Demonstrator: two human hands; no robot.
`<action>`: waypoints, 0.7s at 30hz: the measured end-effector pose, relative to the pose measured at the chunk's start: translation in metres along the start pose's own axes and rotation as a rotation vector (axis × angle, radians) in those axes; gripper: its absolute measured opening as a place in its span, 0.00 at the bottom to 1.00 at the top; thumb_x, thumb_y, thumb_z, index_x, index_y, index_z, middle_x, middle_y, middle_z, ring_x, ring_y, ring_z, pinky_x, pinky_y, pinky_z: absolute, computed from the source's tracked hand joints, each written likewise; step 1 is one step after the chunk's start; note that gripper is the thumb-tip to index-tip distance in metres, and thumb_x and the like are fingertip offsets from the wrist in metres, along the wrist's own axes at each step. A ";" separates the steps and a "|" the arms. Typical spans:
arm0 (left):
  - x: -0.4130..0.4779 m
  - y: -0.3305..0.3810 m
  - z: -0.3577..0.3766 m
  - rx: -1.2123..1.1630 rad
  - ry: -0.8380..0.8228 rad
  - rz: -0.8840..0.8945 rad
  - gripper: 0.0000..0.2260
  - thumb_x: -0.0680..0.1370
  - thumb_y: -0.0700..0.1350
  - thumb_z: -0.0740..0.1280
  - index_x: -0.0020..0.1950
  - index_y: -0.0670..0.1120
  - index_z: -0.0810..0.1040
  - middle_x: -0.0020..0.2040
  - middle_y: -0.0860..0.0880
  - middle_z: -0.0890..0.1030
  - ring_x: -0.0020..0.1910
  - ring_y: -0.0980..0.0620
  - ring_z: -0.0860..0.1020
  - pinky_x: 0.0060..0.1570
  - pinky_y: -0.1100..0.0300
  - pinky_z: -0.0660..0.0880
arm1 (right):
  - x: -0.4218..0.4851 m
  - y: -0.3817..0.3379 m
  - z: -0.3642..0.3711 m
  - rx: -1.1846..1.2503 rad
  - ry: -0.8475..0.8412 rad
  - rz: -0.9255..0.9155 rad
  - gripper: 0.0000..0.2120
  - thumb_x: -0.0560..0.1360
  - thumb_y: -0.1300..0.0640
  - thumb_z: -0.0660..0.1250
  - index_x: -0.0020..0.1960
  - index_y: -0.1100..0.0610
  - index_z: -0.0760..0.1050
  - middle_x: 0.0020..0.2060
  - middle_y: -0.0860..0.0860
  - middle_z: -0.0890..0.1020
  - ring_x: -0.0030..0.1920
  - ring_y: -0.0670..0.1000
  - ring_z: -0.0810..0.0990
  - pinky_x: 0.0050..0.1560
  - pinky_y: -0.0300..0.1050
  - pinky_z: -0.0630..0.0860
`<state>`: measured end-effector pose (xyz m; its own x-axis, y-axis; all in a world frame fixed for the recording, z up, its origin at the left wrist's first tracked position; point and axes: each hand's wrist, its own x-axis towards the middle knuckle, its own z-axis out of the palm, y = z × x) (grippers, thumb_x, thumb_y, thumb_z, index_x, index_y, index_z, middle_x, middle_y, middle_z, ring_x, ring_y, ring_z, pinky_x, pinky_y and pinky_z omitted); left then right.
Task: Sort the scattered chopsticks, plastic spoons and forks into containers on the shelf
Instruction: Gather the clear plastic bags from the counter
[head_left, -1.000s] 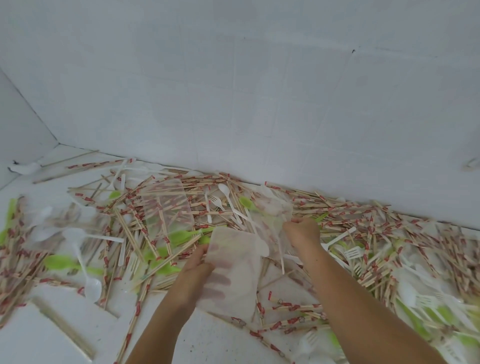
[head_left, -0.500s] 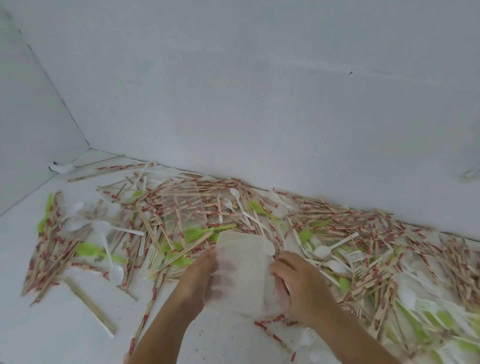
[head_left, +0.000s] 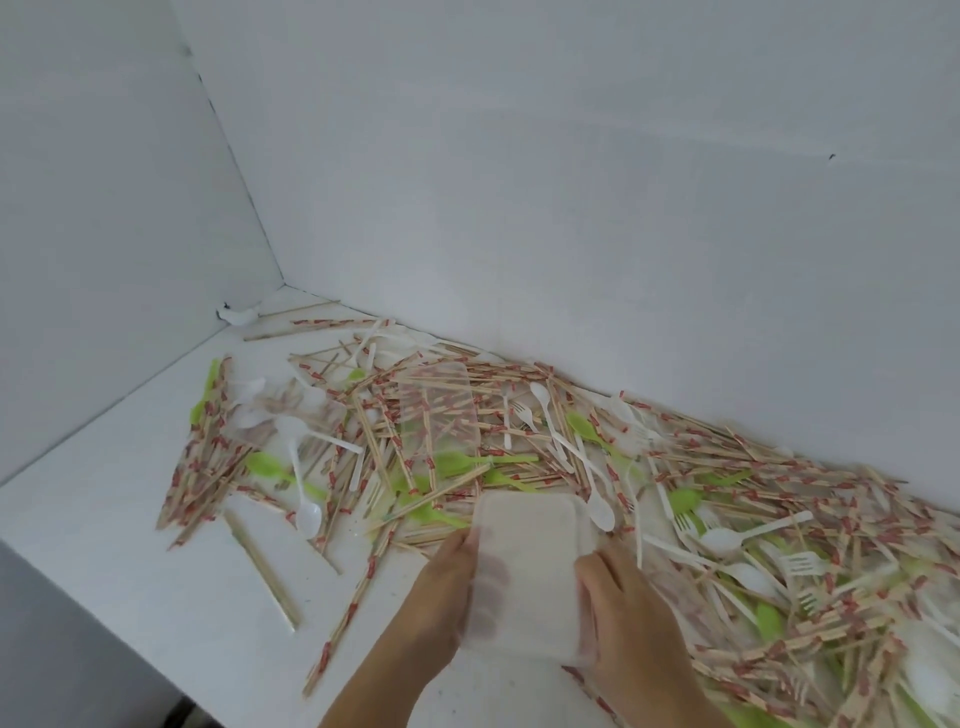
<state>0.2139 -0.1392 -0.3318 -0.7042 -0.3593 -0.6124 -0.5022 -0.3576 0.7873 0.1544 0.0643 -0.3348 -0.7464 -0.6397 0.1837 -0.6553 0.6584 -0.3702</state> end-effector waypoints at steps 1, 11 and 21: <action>0.003 0.000 -0.005 0.009 -0.008 0.033 0.18 0.85 0.59 0.58 0.59 0.47 0.81 0.49 0.43 0.87 0.45 0.41 0.85 0.43 0.47 0.81 | 0.005 -0.005 0.001 -0.027 0.002 -0.022 0.20 0.62 0.68 0.70 0.45 0.52 0.66 0.43 0.47 0.69 0.33 0.48 0.64 0.24 0.34 0.54; 0.039 0.044 -0.112 0.219 -0.170 0.167 0.13 0.83 0.65 0.58 0.63 0.64 0.76 0.57 0.59 0.83 0.56 0.63 0.81 0.60 0.63 0.75 | 0.078 -0.065 0.034 0.257 -0.279 0.126 0.21 0.71 0.66 0.57 0.50 0.39 0.70 0.51 0.38 0.74 0.44 0.48 0.79 0.41 0.47 0.76; 0.078 0.088 -0.165 0.144 -0.155 0.416 0.13 0.86 0.56 0.57 0.69 0.56 0.72 0.64 0.53 0.79 0.61 0.60 0.78 0.59 0.64 0.76 | 0.193 -0.173 0.083 1.062 0.199 0.984 0.14 0.86 0.49 0.59 0.49 0.52 0.80 0.49 0.52 0.83 0.47 0.51 0.79 0.53 0.52 0.76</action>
<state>0.1981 -0.3410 -0.3220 -0.9218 -0.3098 -0.2329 -0.2180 -0.0826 0.9725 0.1329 -0.2058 -0.3109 -0.8940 0.0088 -0.4480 0.4449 0.1357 -0.8852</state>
